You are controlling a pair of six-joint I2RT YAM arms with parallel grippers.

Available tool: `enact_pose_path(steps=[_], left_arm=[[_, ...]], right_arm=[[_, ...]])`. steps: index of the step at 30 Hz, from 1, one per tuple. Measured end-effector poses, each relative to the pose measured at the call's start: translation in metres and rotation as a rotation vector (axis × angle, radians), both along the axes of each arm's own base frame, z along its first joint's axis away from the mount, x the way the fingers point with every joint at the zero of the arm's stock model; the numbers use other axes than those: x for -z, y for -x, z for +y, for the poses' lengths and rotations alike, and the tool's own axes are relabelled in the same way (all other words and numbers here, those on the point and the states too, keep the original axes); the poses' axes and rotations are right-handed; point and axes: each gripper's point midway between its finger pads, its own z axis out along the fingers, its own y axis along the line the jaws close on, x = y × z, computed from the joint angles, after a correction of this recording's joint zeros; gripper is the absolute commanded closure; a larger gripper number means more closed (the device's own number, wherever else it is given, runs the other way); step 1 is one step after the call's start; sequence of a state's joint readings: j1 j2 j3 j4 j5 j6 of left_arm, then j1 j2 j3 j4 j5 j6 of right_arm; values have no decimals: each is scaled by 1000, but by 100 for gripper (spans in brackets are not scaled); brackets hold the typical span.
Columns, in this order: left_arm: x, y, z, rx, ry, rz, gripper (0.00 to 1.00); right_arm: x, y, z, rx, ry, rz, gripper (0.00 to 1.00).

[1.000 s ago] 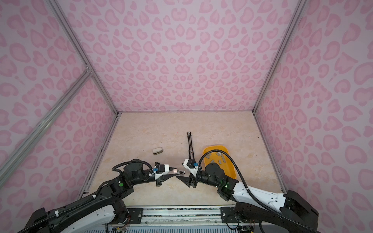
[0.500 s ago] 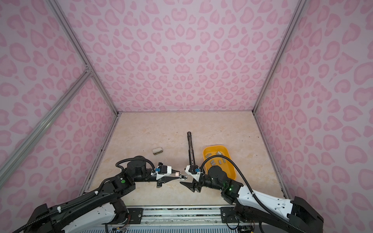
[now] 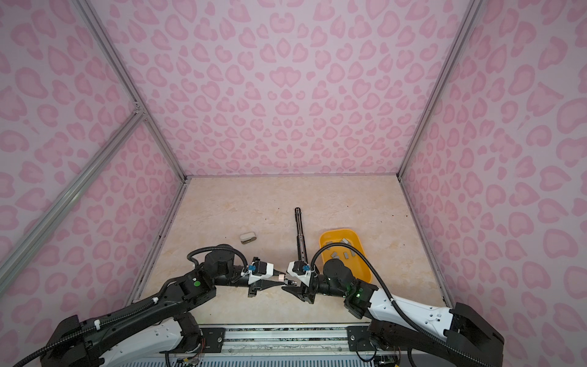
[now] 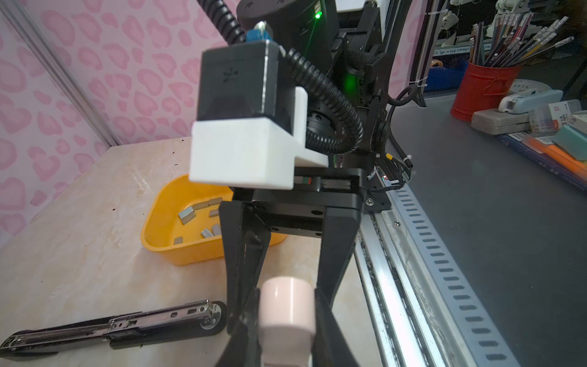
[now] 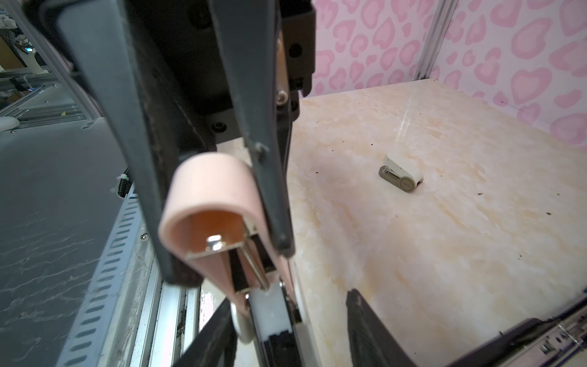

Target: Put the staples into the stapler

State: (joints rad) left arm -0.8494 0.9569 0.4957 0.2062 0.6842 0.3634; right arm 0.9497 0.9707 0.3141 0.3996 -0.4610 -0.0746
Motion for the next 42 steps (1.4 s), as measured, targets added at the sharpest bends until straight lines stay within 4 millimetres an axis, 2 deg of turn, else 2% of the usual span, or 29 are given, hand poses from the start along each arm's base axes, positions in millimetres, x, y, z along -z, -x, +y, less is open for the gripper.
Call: enact_pose_path(steps=[3, 9, 13, 15, 19, 21, 22, 24, 29, 36, 38, 42], left_arm=[[0, 0, 0, 0, -1, 1, 97], [2, -1, 0, -5, -5, 5, 96], [1, -4, 0, -32, -4, 33, 72], [1, -8, 1, -65, 2, 40, 67], [-2, -24, 7, -180, 20, 21, 66], [-4, -32, 14, -249, 37, 16, 65], [-5, -35, 18, -286, 50, 4, 58], [-9, -45, 30, -376, 82, -27, 53], [-23, -68, 70, -640, 196, -84, 46], [-27, -107, 136, -1072, 323, -59, 24], [-28, -115, 154, -1179, 361, -26, 17], [-35, -123, 180, -1321, 447, 28, 11]], right_arm=[[1, 1, 1, -7, 0, 3, 51], [1, 3, 3, -20, -6, 9, 67], [0, 5, 3, -31, -14, 4, 78], [-1, 4, 3, -28, -15, -2, 82], [-6, -6, 1, 34, -26, -9, 100], [-8, -11, 0, 67, -22, -11, 100], [-11, -15, 0, 83, -23, -13, 100], [-15, -23, 0, 129, -23, -6, 100], [-5, -45, -8, 279, 12, 56, 100], [3, -79, -9, 489, 70, 164, 100], [11, -88, -5, 533, 103, 205, 100], [41, -99, 4, 601, 194, 305, 100]])
